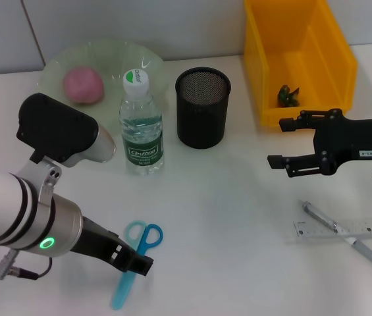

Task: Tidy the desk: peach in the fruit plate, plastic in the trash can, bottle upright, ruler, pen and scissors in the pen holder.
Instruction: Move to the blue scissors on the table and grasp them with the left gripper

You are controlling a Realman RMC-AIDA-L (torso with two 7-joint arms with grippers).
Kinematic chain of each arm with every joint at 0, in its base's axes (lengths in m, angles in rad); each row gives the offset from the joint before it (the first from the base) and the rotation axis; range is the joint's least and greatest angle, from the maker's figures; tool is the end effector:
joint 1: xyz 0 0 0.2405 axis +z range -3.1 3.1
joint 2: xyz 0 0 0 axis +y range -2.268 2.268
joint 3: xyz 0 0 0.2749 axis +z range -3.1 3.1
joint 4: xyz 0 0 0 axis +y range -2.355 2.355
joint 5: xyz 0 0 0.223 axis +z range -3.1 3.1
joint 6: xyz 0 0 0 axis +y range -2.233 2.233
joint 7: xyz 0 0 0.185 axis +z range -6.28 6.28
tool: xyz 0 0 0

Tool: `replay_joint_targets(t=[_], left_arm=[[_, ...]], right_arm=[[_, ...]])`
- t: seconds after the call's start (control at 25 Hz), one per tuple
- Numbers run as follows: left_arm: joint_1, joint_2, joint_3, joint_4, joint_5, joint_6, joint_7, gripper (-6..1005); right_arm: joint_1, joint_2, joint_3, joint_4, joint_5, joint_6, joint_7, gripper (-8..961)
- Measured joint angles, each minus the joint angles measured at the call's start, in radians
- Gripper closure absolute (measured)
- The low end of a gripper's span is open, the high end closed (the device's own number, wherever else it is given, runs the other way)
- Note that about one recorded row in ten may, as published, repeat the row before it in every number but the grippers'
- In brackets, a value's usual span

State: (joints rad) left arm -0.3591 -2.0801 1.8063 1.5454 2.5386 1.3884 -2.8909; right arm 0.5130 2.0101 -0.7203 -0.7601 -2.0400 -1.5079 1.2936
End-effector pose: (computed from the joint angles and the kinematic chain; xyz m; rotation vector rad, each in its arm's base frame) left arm -0.2019 0.3125 -0.1088 -2.5814 -1.0549 0.4343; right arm 0.2906 0.3824 -0.0027 -2.6925 0.3786 0.4446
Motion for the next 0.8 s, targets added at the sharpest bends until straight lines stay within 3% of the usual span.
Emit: replay_joint_targets(t=[0.8], left_arm=[[-0.033, 0.000, 0.015, -0.073, -0.001, -0.031, 0.001, 201]], right_arm=[[-0.002, 0.000, 0.006, -0.008, 0.000, -0.009, -0.002, 135]])
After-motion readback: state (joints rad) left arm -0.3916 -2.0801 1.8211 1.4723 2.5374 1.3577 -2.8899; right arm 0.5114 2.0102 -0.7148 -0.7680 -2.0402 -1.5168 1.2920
